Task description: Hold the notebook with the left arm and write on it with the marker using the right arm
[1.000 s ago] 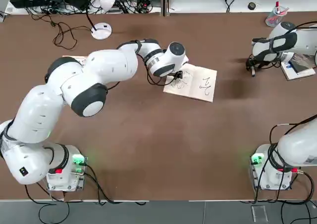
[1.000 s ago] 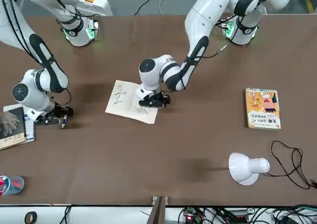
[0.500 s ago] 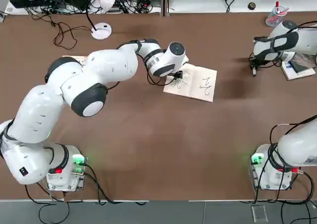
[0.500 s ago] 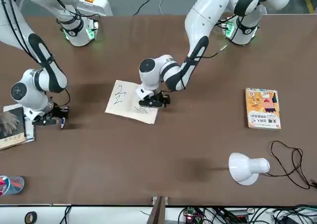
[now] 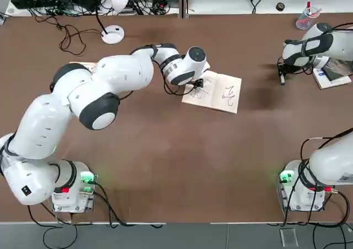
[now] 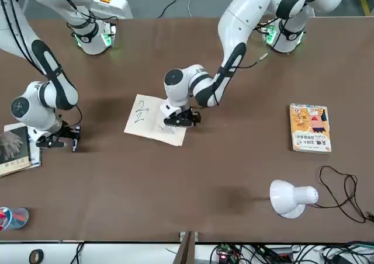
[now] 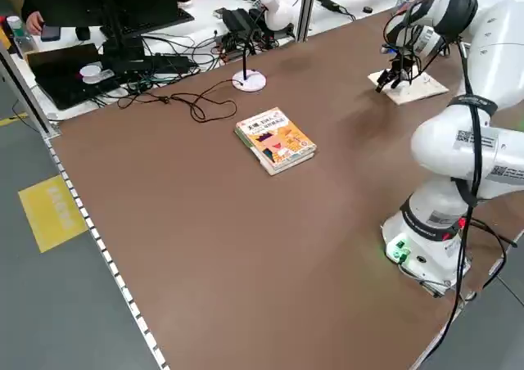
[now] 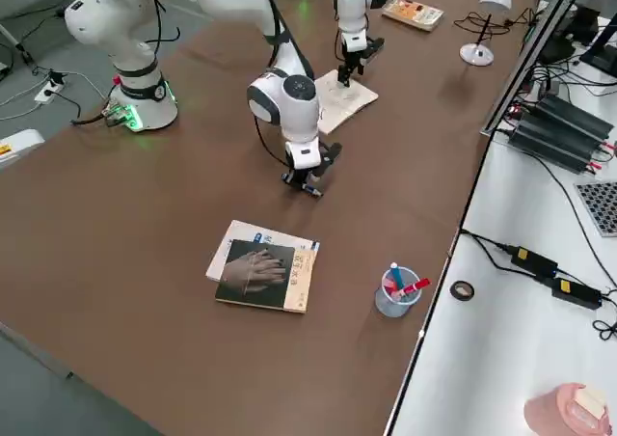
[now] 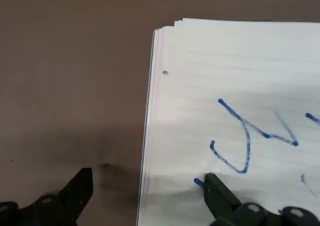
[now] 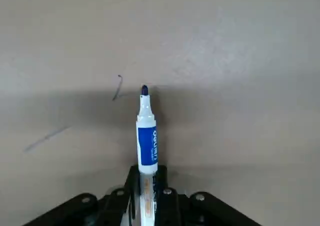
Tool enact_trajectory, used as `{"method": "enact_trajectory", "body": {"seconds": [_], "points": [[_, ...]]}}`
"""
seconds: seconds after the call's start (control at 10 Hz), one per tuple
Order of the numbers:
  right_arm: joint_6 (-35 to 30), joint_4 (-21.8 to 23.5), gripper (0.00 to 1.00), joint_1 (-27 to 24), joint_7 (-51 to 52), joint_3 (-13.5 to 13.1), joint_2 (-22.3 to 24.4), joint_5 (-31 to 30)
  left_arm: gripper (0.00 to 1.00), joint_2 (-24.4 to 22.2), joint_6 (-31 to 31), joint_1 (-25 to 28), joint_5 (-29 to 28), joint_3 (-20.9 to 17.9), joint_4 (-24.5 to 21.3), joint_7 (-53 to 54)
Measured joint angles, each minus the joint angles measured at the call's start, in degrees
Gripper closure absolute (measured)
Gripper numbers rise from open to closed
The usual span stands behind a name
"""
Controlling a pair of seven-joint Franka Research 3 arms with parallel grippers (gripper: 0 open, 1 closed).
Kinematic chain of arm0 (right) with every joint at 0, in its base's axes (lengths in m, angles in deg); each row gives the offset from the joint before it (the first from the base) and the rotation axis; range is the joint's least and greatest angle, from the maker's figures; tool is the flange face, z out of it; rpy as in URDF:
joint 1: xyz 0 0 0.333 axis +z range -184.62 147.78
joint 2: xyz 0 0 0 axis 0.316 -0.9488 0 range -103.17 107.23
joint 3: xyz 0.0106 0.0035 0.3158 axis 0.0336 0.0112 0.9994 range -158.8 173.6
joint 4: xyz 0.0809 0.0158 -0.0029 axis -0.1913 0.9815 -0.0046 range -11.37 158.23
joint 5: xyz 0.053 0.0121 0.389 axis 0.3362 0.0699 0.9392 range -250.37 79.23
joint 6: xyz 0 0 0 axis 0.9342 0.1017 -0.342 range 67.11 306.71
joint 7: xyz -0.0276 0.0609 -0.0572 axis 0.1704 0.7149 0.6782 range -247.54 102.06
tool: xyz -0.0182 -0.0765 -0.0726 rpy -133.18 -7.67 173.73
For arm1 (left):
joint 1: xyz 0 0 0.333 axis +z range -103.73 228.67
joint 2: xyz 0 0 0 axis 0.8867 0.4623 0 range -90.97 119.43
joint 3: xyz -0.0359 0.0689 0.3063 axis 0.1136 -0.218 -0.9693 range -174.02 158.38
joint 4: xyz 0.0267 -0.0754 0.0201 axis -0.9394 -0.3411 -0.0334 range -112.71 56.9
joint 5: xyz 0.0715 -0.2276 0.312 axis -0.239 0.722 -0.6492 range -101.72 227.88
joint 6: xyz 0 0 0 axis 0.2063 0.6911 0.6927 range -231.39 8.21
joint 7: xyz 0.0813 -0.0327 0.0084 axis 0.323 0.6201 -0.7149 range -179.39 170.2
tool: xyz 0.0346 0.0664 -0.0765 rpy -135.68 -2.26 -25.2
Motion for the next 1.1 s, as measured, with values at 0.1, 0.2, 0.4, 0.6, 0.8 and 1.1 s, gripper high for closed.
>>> {"method": "enact_trajectory", "body": {"seconds": [0.1,0.2,0.4,0.6,0.8,1.1], "points": [[-2.26,-0.61,0.83,0.03,-2.8,1.36,0.02,2.61,0.0,0.0,0.0,0.0,0.0,0.0,0.0,0.0],[-5.24,-1.62,0.83,0.13,-6.74,3.3,0.08,5.06,0.0,0.0,0.0,0.0,0.0,0.0,0.0,0.0],[-11.25,-4.36,0.83,0.72,-15.07,7.34,0.72,10.27,0.0,0.0,0.0,0.0,0.0,0.0,0.0,0.0],[-17.42,-7.13,0.83,1.34,-19.33,9.83,2.06,18.62,0.0,0.0,0.0,0.0,0.0,0.0,0.0,0.0],[-24.35,-9.34,0.83,1.52,-21.72,10.43,3.44,27.23,0.0,0.01,0.0,0.0,0.0,0.0,0.0,0.0],[-31.87,-10.07,0.83,1.39,-27.18,10.38,5.0,37.19,0.0,0.01,-0.02,0.0,0.0,0.0,0.0,0.0]]}}
